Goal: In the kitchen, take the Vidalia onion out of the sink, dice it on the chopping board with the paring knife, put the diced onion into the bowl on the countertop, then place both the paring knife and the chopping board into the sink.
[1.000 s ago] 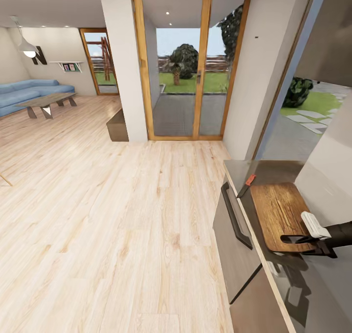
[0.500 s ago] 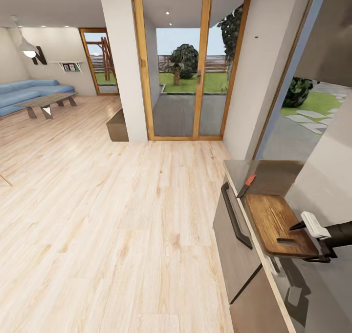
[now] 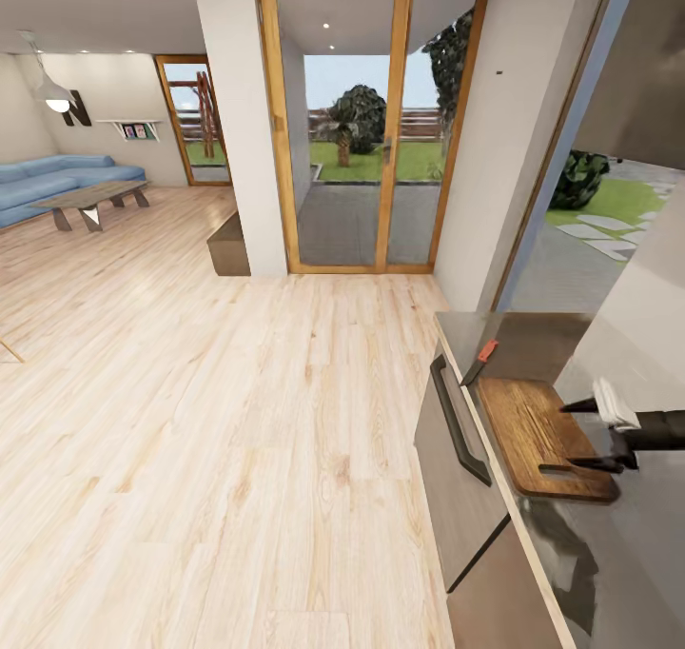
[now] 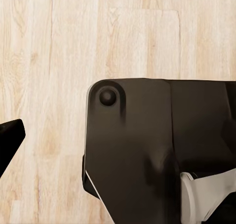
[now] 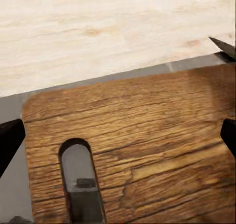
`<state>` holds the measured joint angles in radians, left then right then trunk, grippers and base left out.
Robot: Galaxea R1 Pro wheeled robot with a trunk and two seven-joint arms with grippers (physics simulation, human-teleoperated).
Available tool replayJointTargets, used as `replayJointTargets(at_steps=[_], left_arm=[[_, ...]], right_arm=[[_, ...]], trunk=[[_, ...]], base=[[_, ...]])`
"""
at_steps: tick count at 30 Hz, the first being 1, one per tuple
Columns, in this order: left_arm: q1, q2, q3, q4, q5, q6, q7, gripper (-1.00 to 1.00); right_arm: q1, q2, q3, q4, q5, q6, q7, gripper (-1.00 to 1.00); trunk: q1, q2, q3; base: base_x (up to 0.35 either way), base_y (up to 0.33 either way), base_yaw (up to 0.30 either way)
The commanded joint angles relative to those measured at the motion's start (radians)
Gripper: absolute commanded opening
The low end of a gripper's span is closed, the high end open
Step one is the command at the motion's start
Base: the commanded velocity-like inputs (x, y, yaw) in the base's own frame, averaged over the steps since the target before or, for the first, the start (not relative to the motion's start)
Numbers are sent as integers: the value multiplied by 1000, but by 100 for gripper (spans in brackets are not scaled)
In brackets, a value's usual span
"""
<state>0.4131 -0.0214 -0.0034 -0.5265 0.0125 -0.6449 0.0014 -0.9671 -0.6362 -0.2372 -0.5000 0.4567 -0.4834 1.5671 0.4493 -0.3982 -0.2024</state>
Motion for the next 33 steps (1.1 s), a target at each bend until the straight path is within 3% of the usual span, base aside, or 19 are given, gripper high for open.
replayJointTargets(at_steps=[1, 3, 5, 9, 10, 12, 16, 17, 19, 21, 23, 24, 27, 31, 33], left_arm=[[0, 0, 0, -2, 1, -1, 0, 100], [1, 0, 0, -2, 1, -1, 0, 100], [1, 0, -1, -3, 1, -1, 0, 100], [0, 0, -1, -3, 1, -1, 0, 100], [1, 0, -1, -3, 1, -1, 0, 100], [1, 0, -1, -3, 1, -1, 0, 100], [1, 1, -1, -3, 2, -1, 0, 100], [1, 1, -1, -3, 2, -1, 0, 100], [1, 1, 0, -3, 2, -1, 0, 100], [1, 1, 0, -3, 2, -1, 0, 100], [1, 1, 0, -4, 2, -1, 0, 100], [1, 1, 0, -4, 2, -1, 0, 100], [1, 1, 0, -3, 2, -1, 0, 100], [1, 1, 0, -4, 2, -1, 0, 100], [1, 1, 0, -5, 2, -1, 0, 100]], right_arm=[[-1, 1, -6, -28, -16, 29, 4, 100], [-1, 1, -2, -147, -74, 169, 4, 100], [-1, 3, 0, -257, -98, 301, 4, 100], [-1, 11, 2, -367, -108, 482, 4, 100], [-1, 24, 2, -403, -109, 560, -8, 100], [-1, 43, 2, -433, -109, 622, -54, 100], [-1, 163, 5, -488, -108, 745, -344, 100], [-1, 180, 5, -491, -107, 756, -382, 100], [-1, 238, 5, -497, -107, 797, -519, 100], [-1, 265, 5, -498, -107, 816, -580, 100], [-1, 362, 5, -500, -106, 854, -758, 100], [-1, 398, 4, -500, -106, 859, -824, 100], [-1, 470, 4, -500, -100, 865, -976, 100], [-1, 639, 4, -500, -92, 868, -1305, 100], [-1, 681, 4, -499, -92, 867, -1391, 100]], trunk=[[1, -2, -2], [1, -2, -2], [1, -2, -2], [1, -2, -2], [1, -2, -2], [1, -2, -2], [1, -2, -2], [1, -2, -2], [1, -2, -2], [1, -2, -2], [1, -2, -2], [1, -2, -2], [1, -2, -2], [1, -2, -2], [1, -2, -2]], base=[[0, 0, 0], [0, 0, 0], [0, 0, 0], [0, 0, 0], [0, 0, 0], [0, 0, 0], [0, 87, 0], [0, 196, 0], [0, 246, 0], [0, 271, 0], [0, 291, 0], [0, 298, 0], [0, 300, 0], [0, 301, 0], [9, 302, 0]])
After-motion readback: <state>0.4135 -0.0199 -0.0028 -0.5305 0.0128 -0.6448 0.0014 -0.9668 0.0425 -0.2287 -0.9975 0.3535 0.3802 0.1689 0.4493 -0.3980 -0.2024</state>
